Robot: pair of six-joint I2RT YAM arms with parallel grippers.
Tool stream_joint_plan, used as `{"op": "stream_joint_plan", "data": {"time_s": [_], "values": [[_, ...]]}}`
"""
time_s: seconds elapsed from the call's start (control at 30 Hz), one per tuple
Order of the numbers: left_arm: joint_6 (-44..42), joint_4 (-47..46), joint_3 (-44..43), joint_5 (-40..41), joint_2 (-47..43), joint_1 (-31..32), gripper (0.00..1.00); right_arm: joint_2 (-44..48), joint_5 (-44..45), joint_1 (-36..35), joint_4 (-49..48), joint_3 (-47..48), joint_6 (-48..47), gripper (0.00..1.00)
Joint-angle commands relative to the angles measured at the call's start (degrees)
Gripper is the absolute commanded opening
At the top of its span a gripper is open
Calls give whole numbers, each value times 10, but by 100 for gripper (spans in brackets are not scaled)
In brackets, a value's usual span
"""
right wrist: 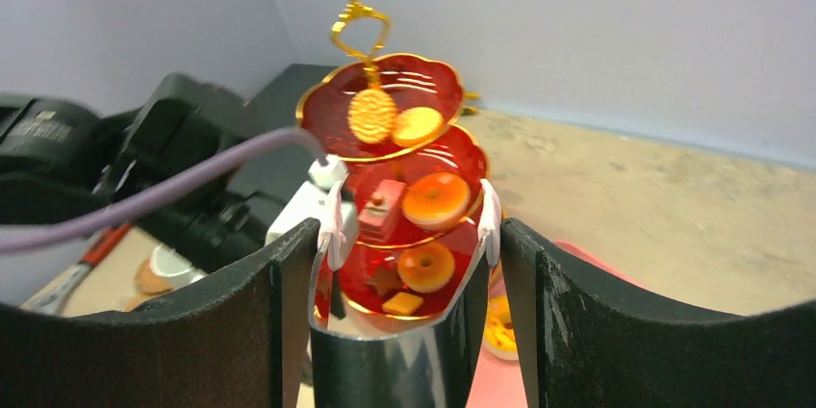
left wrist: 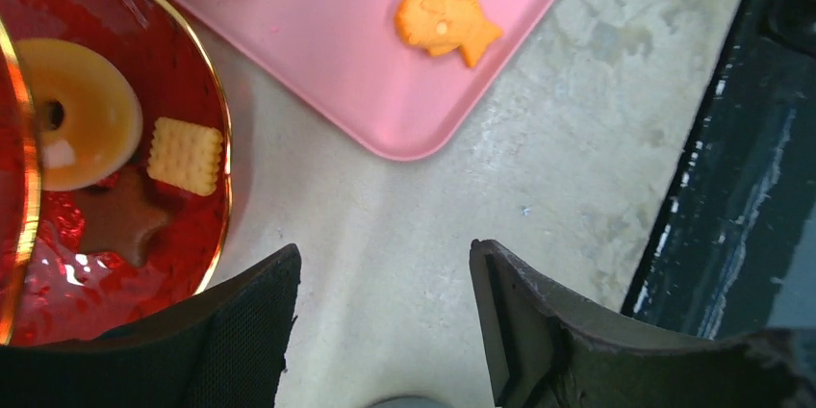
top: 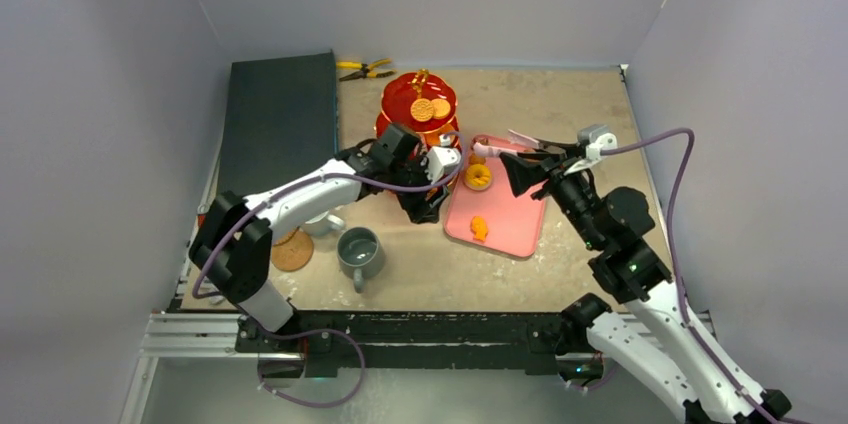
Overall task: Serve the afternoon tea
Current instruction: Adjust the tray at the center of the board.
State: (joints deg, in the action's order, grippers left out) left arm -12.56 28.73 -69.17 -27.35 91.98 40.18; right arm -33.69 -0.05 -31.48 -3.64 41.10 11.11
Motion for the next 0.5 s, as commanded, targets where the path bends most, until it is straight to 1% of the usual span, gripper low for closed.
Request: {"op": "stream_joint_plan", "data": {"time_s": [0.0, 0.1, 0.17, 0.37, 0.47], "values": [[41, -102, 35, 68, 23, 18, 64, -18, 96, -2, 8, -4, -20, 68], [40, -143, 52, 108, 45, 34, 62, -28, 120, -2, -8, -13, -24, 69], [25, -156, 45, 129, 62, 43, 62, -31, 131, -2, -19, -19, -25, 69], [-30, -115, -11, 150, 141, 61, 61, -57, 193, -1, -32, -26, -35, 71], [-84, -133, 16, 156, 136, 82, 61, -74, 213, 0, -50, -35, -35, 71]]}}
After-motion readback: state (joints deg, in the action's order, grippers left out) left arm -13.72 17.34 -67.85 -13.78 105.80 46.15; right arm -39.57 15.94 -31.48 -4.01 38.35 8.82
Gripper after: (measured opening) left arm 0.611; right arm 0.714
